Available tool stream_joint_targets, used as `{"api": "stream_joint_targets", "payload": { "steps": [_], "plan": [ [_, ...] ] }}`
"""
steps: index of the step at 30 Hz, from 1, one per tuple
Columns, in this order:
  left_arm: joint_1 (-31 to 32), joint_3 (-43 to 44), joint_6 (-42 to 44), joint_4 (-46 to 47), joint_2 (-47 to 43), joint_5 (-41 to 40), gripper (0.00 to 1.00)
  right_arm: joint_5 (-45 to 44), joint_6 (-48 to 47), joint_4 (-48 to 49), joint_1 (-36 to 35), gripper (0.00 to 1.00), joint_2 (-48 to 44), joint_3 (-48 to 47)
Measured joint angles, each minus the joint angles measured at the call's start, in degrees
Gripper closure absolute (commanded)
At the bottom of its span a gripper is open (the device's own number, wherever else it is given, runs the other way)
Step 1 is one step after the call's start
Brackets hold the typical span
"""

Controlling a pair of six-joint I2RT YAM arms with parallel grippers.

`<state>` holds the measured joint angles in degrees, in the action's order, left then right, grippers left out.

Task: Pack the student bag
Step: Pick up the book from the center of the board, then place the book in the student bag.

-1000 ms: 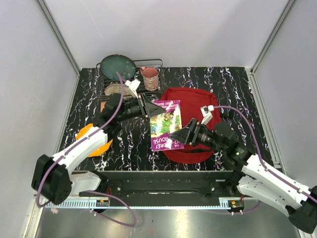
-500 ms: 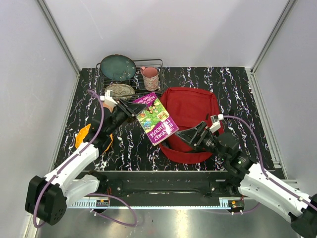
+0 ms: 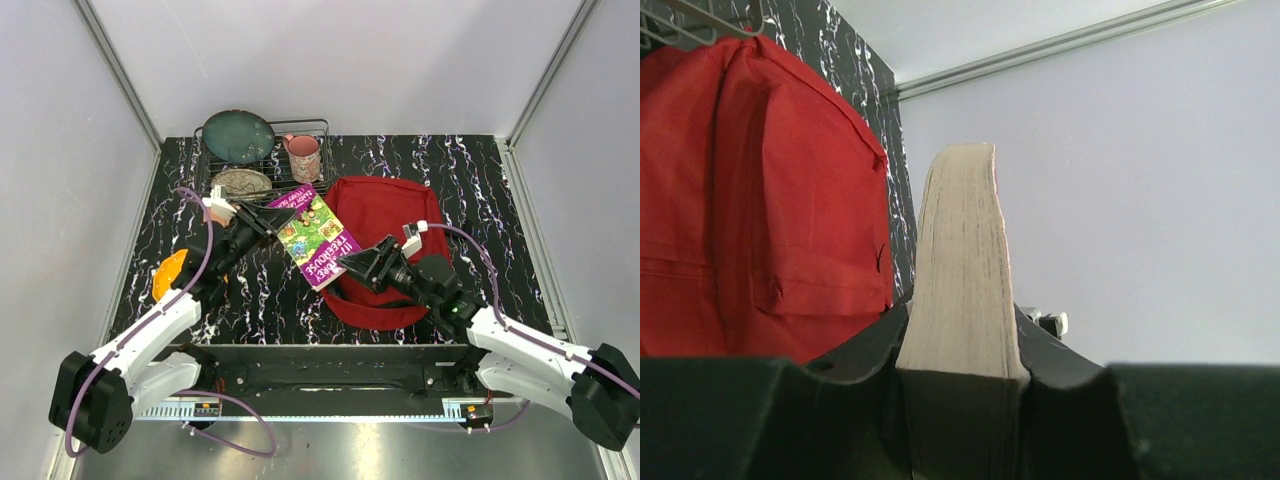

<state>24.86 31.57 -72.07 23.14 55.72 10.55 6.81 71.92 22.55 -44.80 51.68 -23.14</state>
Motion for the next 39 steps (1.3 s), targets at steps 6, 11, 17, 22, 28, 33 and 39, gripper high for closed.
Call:
{"api": "stream_joint_targets", "payload": {
  "steps": [6,11,17,22,28,33,39],
  "plan": [
    [2.27,-0.22,0.0,0.92,1.49,-0.72,1.0,0.31,1.49,5.31,-1.22,0.39,3.96,-0.13],
    [3.91,-0.22,0.31,0.92,1.88,-2.25,1.0,0.22,3.17,8.61,-1.97,0.83,5.35,-0.13],
    [4.07,-0.2,1.51,0.92,2.1,-2.12,0.23,-0.74,4.11,8.37,-2.36,1.0,4.2,-0.09],
    [4.33,3.45,8.61,-4.33,4.15,1.22,0.02,-8.31,1.6,-8.68,-3.26,1.0,-9.4,-0.28],
    [4.92,14.64,26.36,-16.72,8.2,6.86,0.01,-31.71,-0.09,-45.9,-3.19,1.0,-32.09,-7.76],
    [14.88,26.38,42.4,-28.79,16.57,8.02,0.01,-46.36,0.68,-66.01,-3.15,1.0,-40.37,-15.17],
    [30.77,33.29,54.69,-38.42,25.07,6.67,0.01,-57.22,8.15,-89.05,-3.15,1.0,-39.8,-24.04]
  ]
}}
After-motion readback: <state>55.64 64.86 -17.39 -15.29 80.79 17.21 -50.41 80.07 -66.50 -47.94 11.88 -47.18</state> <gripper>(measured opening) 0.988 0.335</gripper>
